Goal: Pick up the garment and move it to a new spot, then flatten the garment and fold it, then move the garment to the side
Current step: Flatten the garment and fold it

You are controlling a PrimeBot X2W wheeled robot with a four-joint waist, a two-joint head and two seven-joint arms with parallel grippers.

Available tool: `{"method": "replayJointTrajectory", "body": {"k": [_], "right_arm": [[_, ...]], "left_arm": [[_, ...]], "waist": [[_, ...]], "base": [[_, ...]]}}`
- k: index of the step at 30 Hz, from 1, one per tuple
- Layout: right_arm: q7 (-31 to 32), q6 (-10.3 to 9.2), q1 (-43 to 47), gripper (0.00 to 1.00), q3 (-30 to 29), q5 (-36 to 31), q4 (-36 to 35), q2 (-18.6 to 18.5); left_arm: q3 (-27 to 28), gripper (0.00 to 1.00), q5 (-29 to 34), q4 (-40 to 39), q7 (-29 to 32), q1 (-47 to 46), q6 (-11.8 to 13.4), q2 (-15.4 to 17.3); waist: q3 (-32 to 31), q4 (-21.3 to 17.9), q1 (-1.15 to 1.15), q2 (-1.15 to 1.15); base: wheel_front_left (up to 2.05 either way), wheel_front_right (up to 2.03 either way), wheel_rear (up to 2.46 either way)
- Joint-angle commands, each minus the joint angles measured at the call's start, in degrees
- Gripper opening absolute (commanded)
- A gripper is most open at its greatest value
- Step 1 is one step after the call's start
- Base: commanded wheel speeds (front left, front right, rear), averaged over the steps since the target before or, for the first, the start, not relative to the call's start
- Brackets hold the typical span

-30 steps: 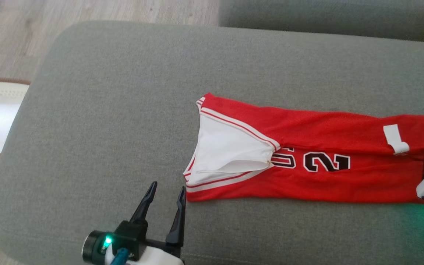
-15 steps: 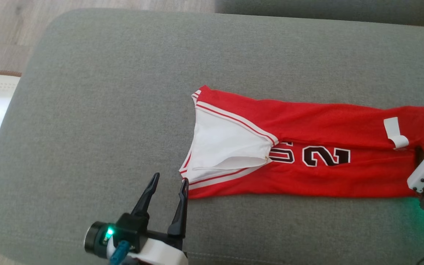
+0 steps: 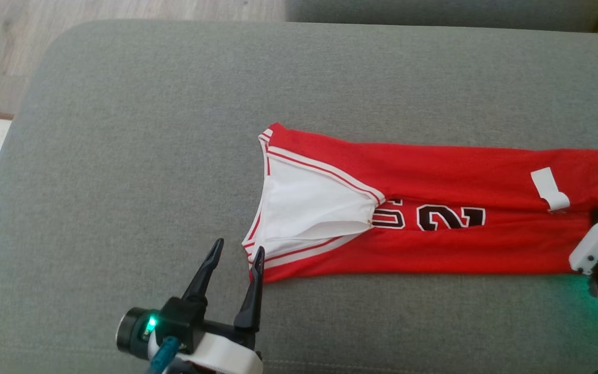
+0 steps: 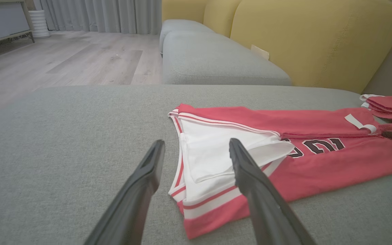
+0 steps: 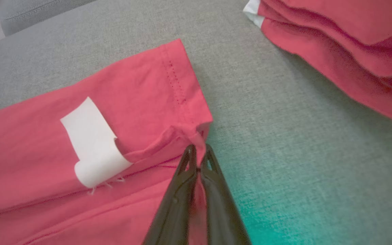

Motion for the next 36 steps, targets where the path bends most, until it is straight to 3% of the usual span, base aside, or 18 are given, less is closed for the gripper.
{"method": "replayJointTrajectory", "body": {"k": [1, 12, 19, 28, 36], "right_arm": [[-0.49, -0.05, -0.3, 0.0, 1.39, -0.42, -2.4, -2.46], [4.02, -0.05, -5.55, 0.0, 4.81, -1.58, -12.35, -8.01], [8.19, -0.05, -4.43, 0.0, 10.55, 1.13, -21.62, -3.43], [11.57, -0.05, 5.31, 0.0, 18.52, 3.69, -35.78, 5.53], [11.69, -0.05, 8.44, 0.0, 23.55, 5.0, -37.83, 8.47]], "left_arm": [[2.22, 1.0, 0.58, -2.1, -0.71, -2.17, -0.29, -0.62], [3.47, 1.0, 1.04, -1.72, -0.71, -1.61, -1.67, -1.05], [3.48, 1.0, 0.79, -1.03, -0.71, -0.98, -2.19, -1.31], [4.34, 1.0, 0.83, 0.1, -0.71, 1.2, -3.01, -1.4], [4.19, 1.0, 1.21, 0.84, -0.71, 1.91, -3.97, -1.44]], "waist": [[-0.25, -0.4, 0.0, 0.0], [-2.96, -3.43, 0.0, 0.0], [-5.98, -2.78, 0.0, 0.0], [-9.32, 2.12, 0.0, 0.0], [-9.88, 5.41, 0.0, 0.0]], "base": [[0.0, 0.0, 0.0], [0.0, 0.0, 0.0], [0.0, 0.0, 0.0], [0.0, 0.0, 0.0], [0.0, 0.0, 0.0]]}}
